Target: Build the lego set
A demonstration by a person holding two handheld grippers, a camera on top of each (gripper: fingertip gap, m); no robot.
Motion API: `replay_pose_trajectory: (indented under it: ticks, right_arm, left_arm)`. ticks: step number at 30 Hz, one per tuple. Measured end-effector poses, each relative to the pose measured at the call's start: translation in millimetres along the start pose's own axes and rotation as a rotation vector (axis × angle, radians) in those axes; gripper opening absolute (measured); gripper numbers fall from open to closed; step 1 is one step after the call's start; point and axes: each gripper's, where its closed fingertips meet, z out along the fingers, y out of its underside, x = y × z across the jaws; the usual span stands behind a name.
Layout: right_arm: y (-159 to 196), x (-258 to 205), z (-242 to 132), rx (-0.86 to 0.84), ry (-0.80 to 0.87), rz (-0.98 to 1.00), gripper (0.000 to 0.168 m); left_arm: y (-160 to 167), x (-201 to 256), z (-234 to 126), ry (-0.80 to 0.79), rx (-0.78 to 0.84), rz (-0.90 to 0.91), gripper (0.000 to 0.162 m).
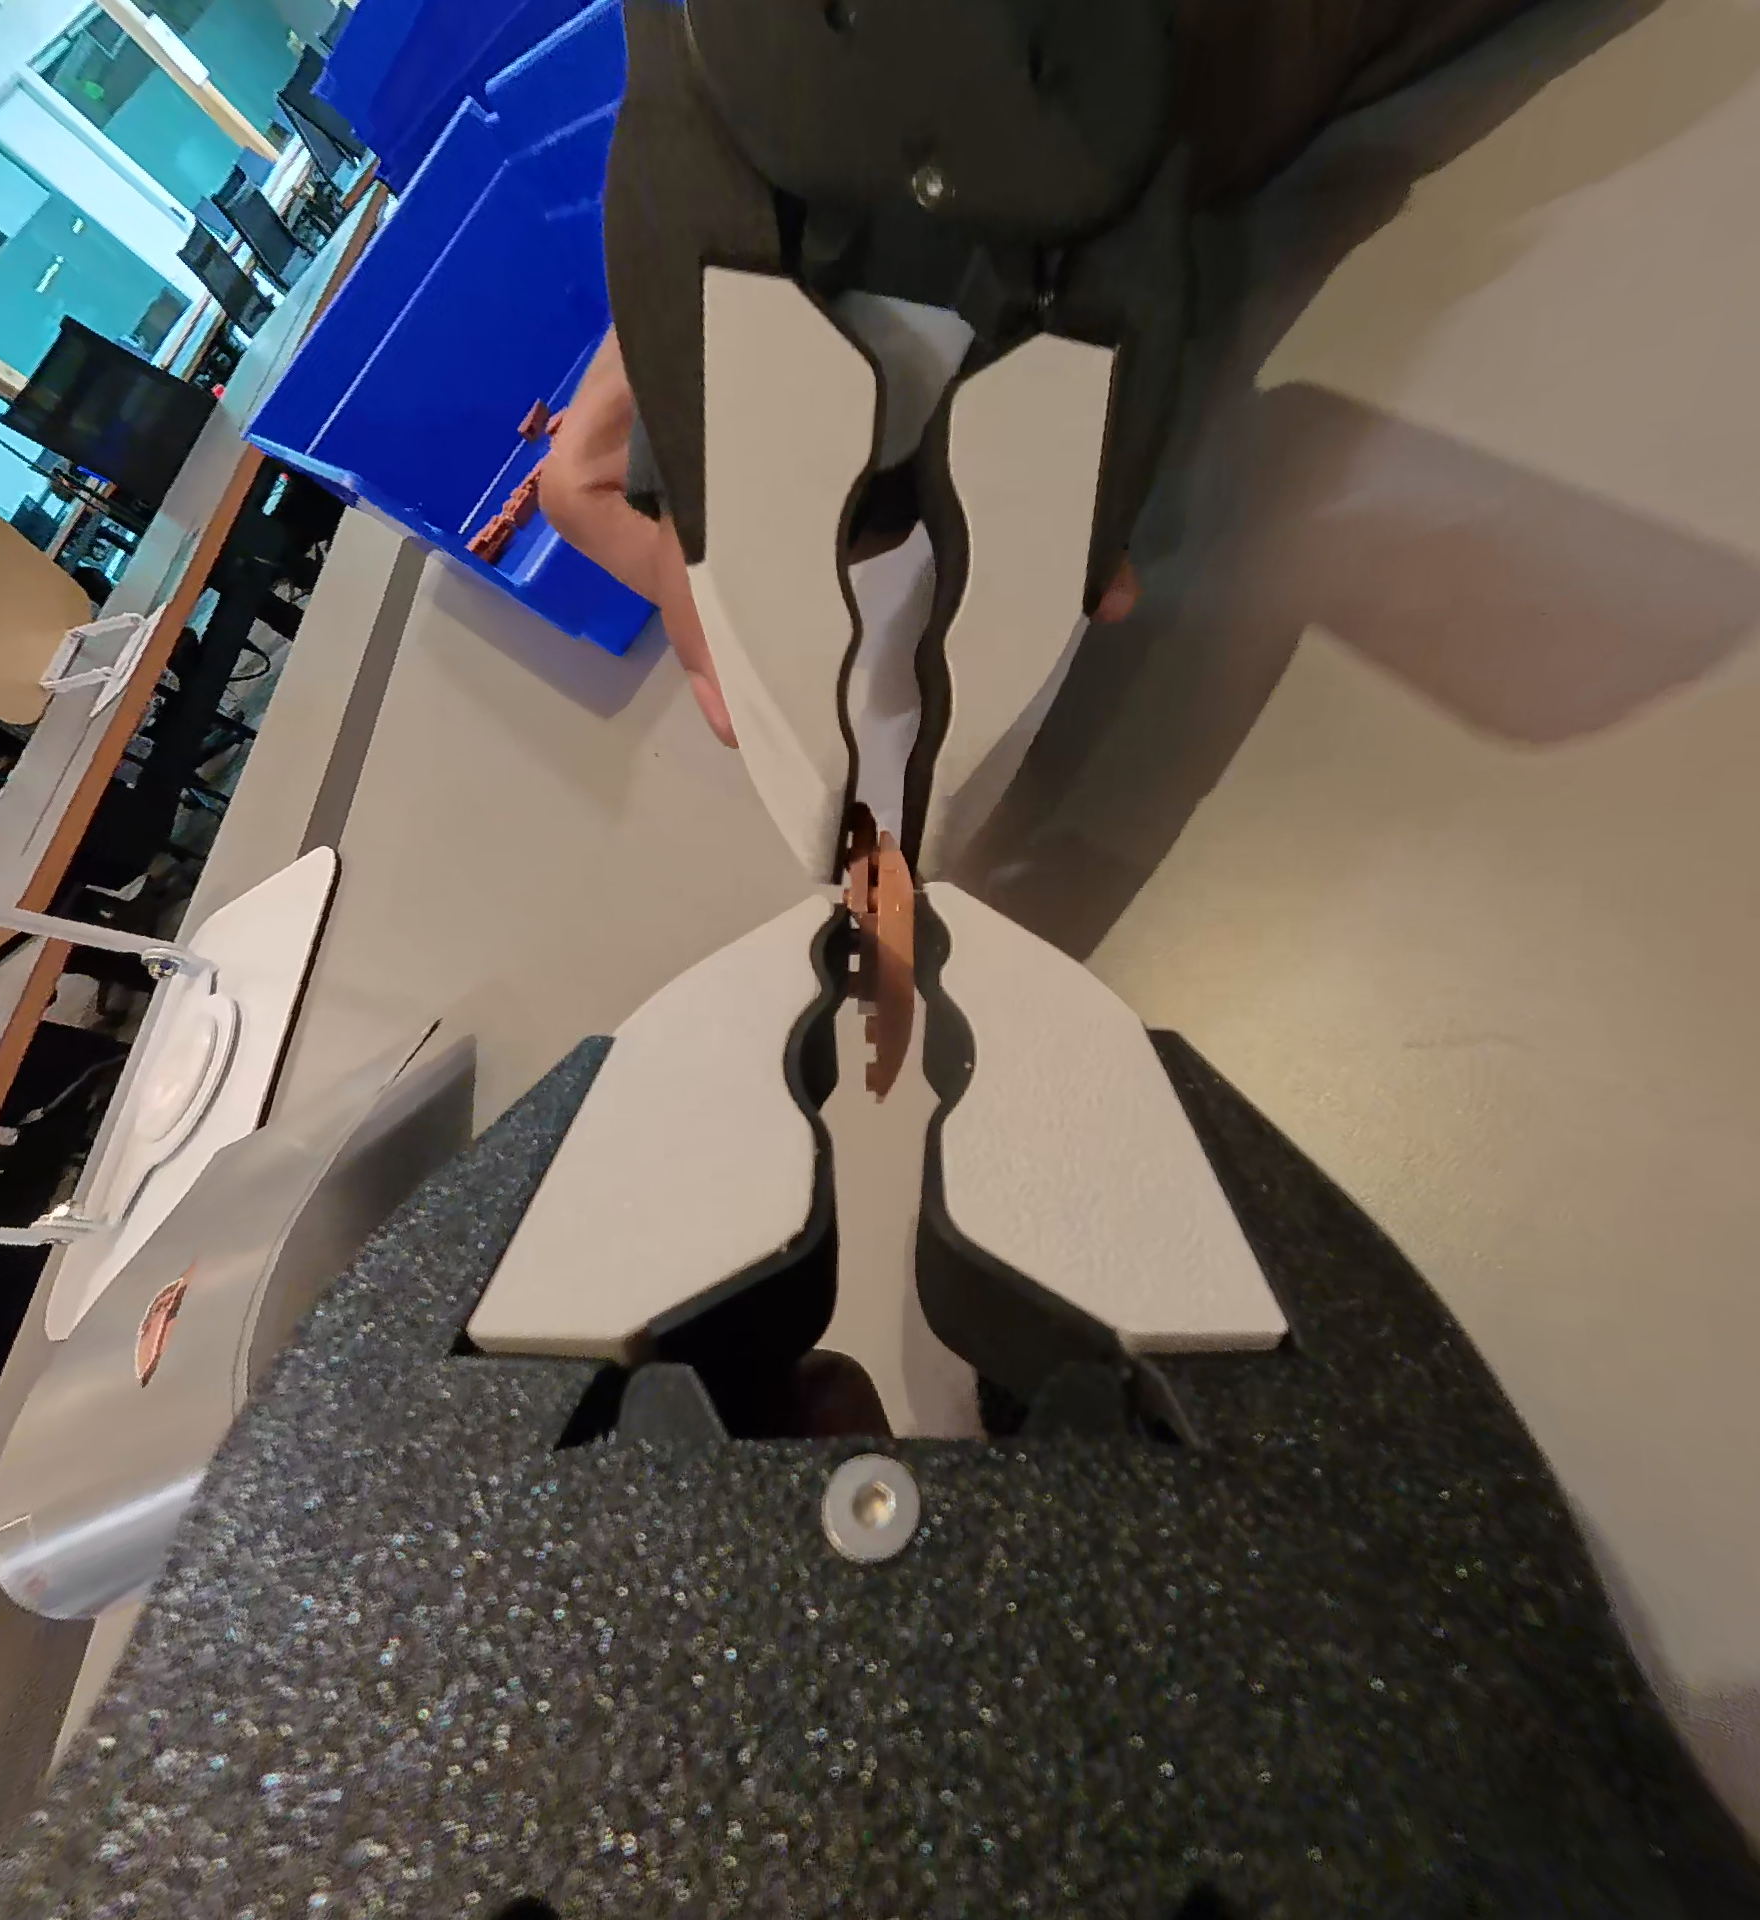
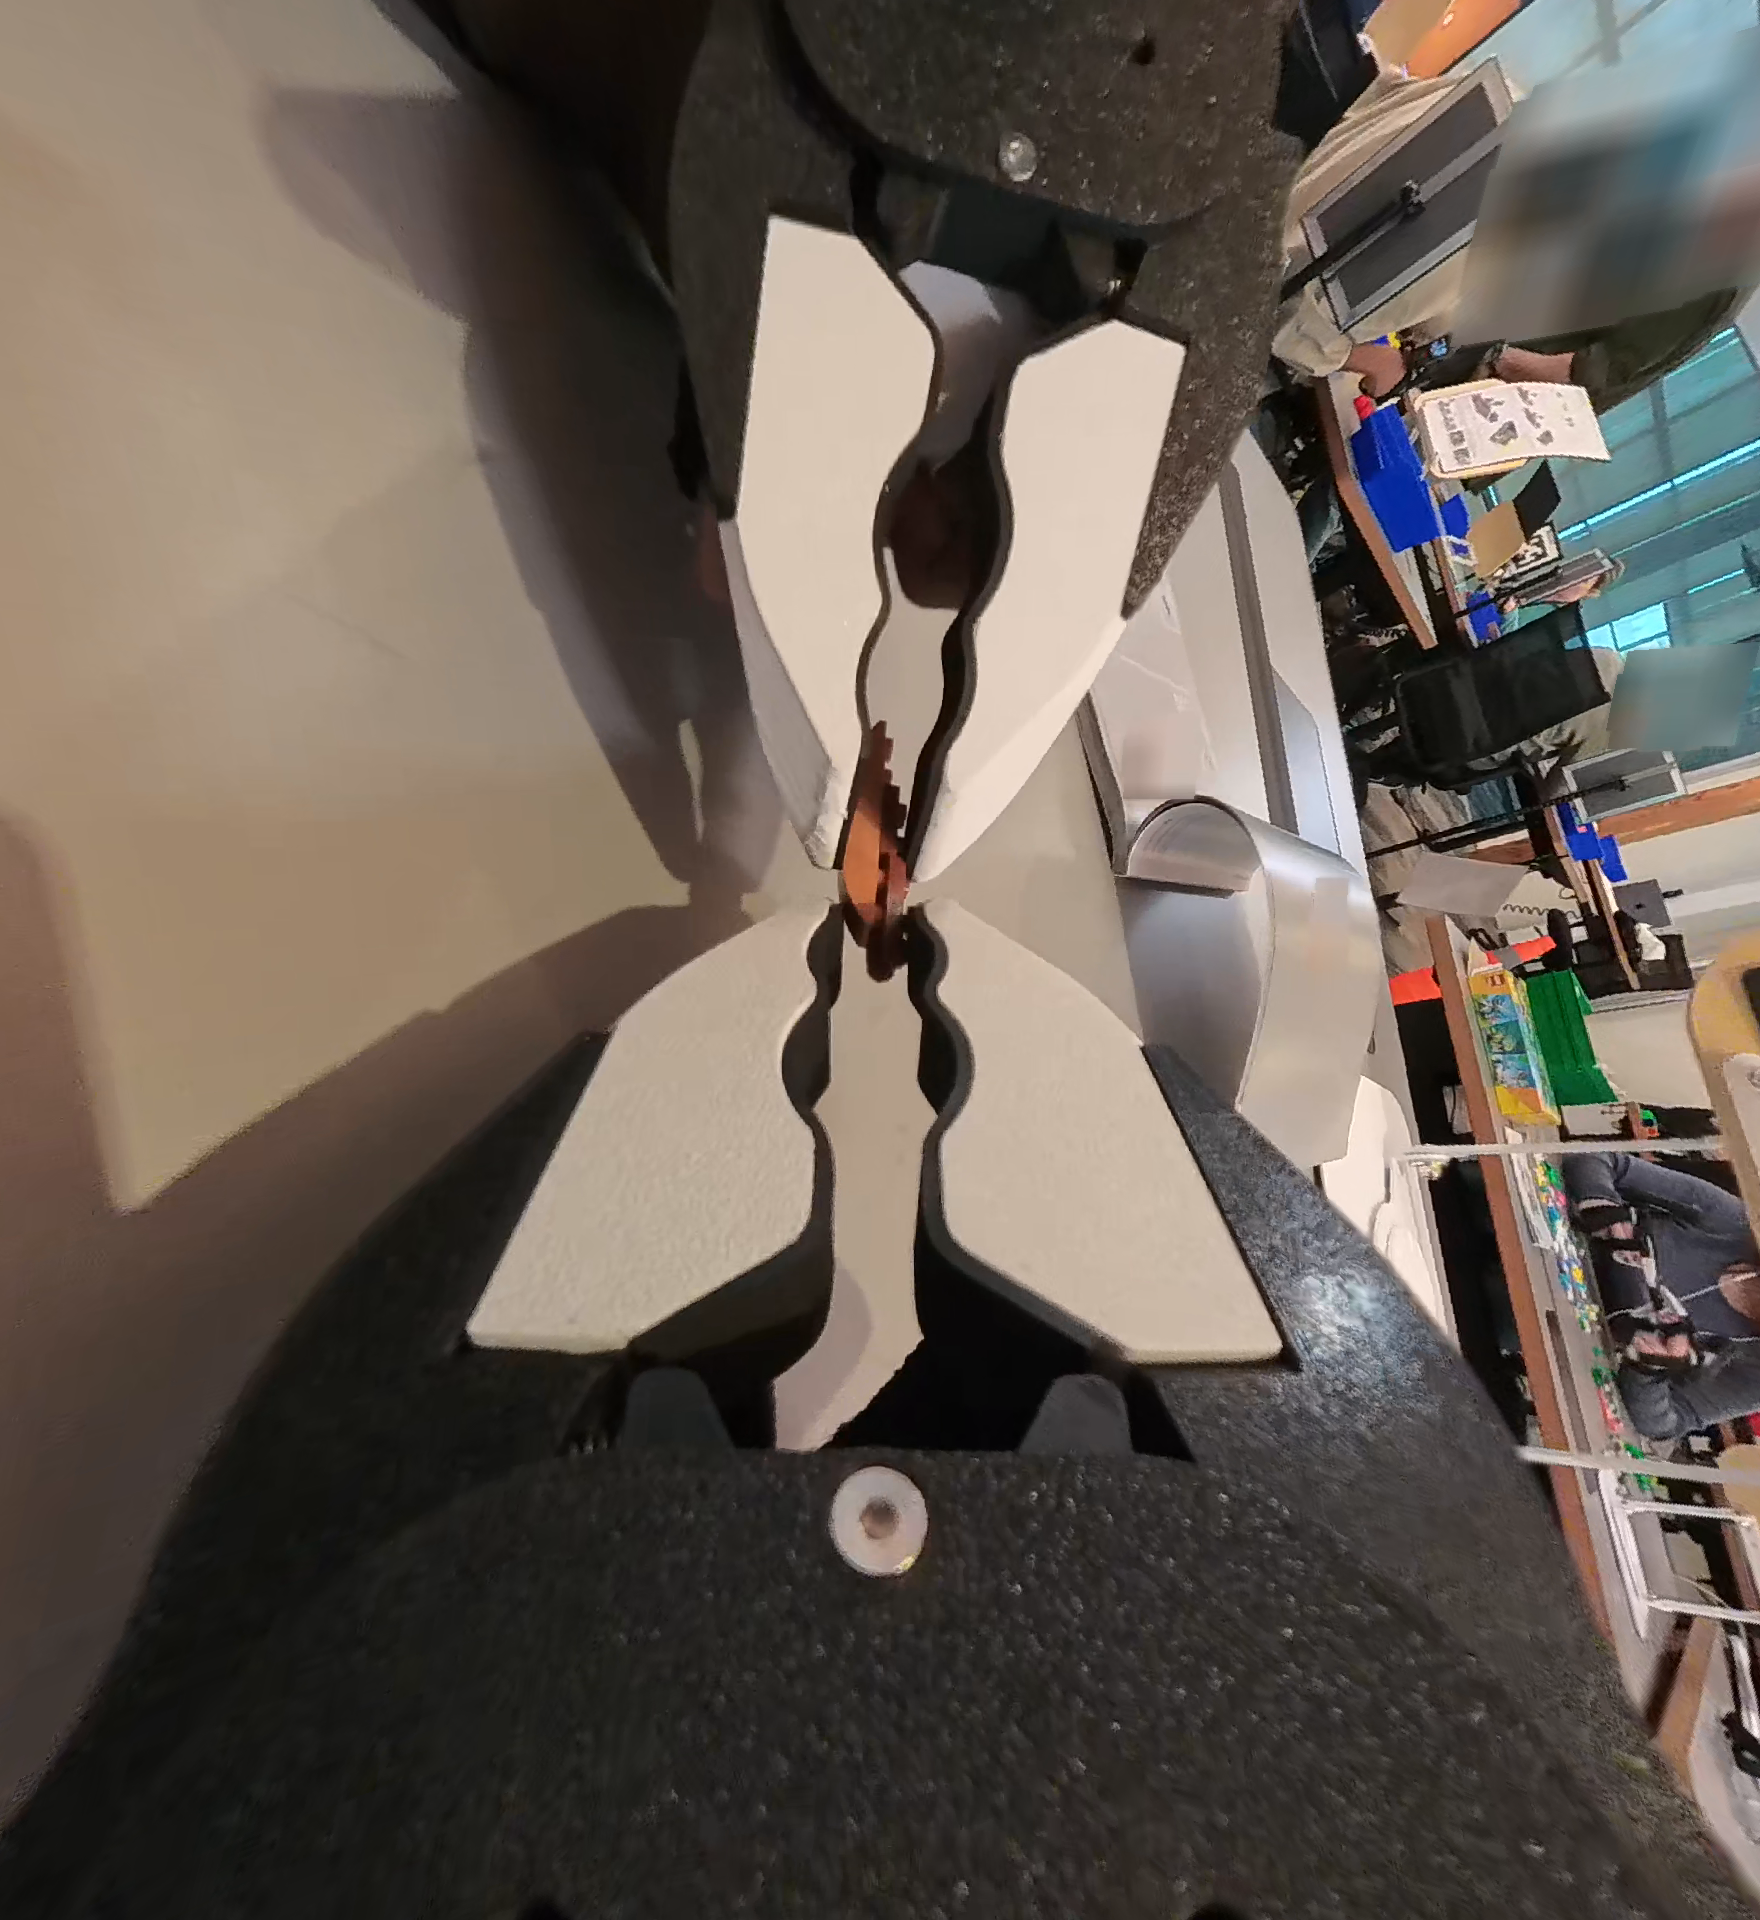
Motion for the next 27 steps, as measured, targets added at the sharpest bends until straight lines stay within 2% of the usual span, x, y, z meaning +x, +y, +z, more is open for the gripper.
replay_pose_trajectory:
  ticks: [12,27]
  right_arm:
    - [7.4,-6.0,3.5,-0.068,-0.008,-0.116,0.01]
    - [4.3,-3.9,0.3,-0.016,-0.02,-0.033,0.009]
  left_arm:
    - [8.2,4.0,5.4,0.027,-0.074,-0.035,0.012]
    - [6.0,1.5,2.0,0.017,-0.023,-0.045,0.014]
